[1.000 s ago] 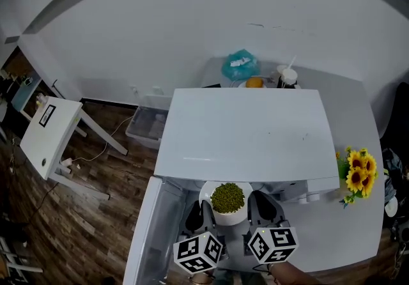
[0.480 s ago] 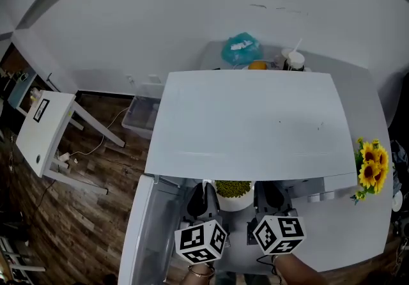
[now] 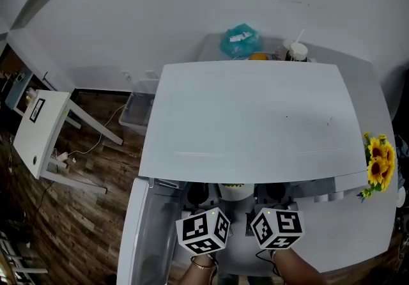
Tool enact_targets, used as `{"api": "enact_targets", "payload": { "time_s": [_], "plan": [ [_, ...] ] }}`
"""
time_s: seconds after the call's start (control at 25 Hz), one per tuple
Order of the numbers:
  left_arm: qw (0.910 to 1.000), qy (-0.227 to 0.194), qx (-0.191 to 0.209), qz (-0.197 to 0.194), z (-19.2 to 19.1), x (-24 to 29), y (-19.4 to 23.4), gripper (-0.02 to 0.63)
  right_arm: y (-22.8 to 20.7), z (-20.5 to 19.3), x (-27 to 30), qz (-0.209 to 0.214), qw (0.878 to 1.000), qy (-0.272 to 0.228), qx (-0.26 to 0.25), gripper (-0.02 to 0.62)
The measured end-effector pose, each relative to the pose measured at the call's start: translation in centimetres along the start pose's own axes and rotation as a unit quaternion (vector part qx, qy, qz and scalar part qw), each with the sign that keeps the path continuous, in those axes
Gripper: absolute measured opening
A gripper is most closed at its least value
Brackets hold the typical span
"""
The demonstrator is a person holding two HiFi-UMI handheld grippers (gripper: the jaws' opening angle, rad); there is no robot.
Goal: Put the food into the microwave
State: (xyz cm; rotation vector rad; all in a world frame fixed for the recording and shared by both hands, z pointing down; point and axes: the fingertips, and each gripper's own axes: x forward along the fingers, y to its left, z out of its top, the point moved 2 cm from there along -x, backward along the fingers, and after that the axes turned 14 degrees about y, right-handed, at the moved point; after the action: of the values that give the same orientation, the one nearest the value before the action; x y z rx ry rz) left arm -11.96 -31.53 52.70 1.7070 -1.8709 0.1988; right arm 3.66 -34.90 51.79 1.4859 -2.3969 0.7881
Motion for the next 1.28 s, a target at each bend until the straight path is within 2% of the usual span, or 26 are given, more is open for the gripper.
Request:
{"api": "enact_targets", "payload": {
  "time_s": [0.32,0.52,0.68,0.96,1.28],
  "plan": [
    [1.0,0.003,0.003,-0.004,0.5,2.0,0.4,0.067,-0.2,0.6,1.7,-0.03,0.999,-0.012,0.007,0.041],
    [1.0,0.007,0.001,-0.005,0.3,2.8,0.8,0.067,0.1,0.8,2.4,-0.051,0.998,-0.008,-0.023,0.041],
    [0.9998,0.012,0.014,0.004,0.3,3.0,0.7,0.067,0.0,0.6,3.0,-0.074,0.996,0.014,-0.047,0.041],
    [0.9994,0.033,0.009,0.003,-0.2,3.7,0.7,0.067,-0.3,0.4,3.6,-0.091,0.994,0.043,-0.051,0.041],
    [0.9976,0.057,0.024,0.031,-0.3,4.2,0.7,0.067,-0.3,0.4,4.1,-0.108,0.99,0.054,-0.074,0.041]
  ]
}}
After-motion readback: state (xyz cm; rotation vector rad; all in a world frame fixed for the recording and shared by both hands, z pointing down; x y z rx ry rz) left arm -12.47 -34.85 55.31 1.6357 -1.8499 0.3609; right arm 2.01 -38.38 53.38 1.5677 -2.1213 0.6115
